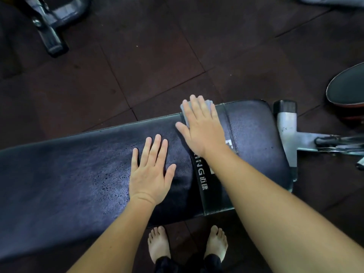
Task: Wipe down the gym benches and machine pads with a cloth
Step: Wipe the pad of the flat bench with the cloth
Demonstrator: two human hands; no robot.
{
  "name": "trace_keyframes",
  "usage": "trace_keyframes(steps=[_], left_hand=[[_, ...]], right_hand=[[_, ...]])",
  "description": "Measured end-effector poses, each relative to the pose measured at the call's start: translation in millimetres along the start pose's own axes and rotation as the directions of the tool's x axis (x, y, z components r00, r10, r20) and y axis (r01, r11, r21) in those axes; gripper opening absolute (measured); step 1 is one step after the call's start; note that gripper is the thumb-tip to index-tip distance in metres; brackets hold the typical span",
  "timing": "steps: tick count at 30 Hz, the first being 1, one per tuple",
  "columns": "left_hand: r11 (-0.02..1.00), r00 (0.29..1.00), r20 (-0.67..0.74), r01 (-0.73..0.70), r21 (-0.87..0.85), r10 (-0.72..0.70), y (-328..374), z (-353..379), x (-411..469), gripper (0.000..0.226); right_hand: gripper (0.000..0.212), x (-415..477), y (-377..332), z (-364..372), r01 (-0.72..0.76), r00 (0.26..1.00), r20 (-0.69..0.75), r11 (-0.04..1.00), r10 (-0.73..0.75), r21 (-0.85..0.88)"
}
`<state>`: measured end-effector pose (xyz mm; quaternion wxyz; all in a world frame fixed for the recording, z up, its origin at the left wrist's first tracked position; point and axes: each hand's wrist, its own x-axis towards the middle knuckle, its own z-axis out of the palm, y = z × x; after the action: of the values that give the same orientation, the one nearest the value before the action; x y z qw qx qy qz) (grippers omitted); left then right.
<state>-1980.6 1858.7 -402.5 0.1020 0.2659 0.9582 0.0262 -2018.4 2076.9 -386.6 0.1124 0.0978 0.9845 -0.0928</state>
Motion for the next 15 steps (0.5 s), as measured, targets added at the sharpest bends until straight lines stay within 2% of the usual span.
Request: trace_keyframes(steps=[2, 4, 9, 12, 13, 15], left_hand=[[1.0, 1.0, 0.0, -0.001, -0.007, 0.001, 0, -1, 0, 0.07], [1.0, 1.0, -0.001, 0.0, -0.007, 0.0, 0, -2, -1, 0.07], [1.0, 1.0, -0.031, -0.003, -0.006, 0.003, 1, 1, 0, 0.07], [1.0, 1.0, -0.027, -0.001, 0.01, 0.002, 0, 3, 0, 0.07], [1.0, 1.0, -0.027, -0.002, 0.01, 0.003, 0, 3, 0, 0.071], [1.0, 0.999, -0.034, -0.004, 0.003, 0.004, 1, 2, 0, 0.071]], right_hand=[[0.073, -17, 12, 1, 0.09, 0.996, 0.015, 0.996, -0.09, -0.003], [0.074, -24, 46, -3, 0.084, 0.996, 0.031, 0.996, -0.084, 0.0], [0.08, -48, 140, -14, -0.242, 0.97, 0.009, 0.97, 0.242, -0.002], [0.082, -42, 114, -15, -0.39, 0.92, -0.032, 0.92, 0.391, 0.034], [0.082, -38, 94, -14, -0.388, 0.921, -0.041, 0.921, 0.389, 0.031], [0.08, -38, 46, -4, -0.264, 0.964, -0.035, 0.964, 0.265, 0.04]])
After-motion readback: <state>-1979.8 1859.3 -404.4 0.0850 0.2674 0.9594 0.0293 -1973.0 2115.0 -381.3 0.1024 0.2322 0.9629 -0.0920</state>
